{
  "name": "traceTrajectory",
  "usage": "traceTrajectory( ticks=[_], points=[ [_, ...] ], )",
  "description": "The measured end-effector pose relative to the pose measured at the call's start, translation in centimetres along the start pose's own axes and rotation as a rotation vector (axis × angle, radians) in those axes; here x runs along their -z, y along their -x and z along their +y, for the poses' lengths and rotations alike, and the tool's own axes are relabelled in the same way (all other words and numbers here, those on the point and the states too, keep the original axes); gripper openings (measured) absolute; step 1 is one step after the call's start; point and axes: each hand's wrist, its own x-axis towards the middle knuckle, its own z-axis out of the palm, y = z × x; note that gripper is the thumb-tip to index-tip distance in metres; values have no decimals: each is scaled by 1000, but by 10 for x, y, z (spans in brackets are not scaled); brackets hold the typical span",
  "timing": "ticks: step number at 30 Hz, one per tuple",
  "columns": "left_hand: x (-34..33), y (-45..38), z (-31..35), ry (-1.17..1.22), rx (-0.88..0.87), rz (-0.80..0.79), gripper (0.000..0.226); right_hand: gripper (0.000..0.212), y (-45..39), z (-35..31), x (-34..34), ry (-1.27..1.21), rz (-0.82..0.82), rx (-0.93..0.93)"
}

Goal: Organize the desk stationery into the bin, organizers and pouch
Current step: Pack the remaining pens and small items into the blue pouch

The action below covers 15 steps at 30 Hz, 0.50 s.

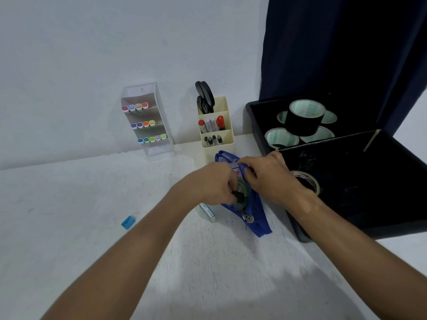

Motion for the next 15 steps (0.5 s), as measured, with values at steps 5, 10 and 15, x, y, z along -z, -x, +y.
traceTrajectory(
  ticks=[5,10,15],
  points=[
    [-8,-2,-11,75,-7,24,31,27,0,2,-1,-2,17,22],
    [-1,23,-64,145,189,81,32,27,2,1,-2,-124,17,57],
    [-10,58,-128,121,518,139,28,28,2,-2,-5,-152,-45,56]
  ],
)
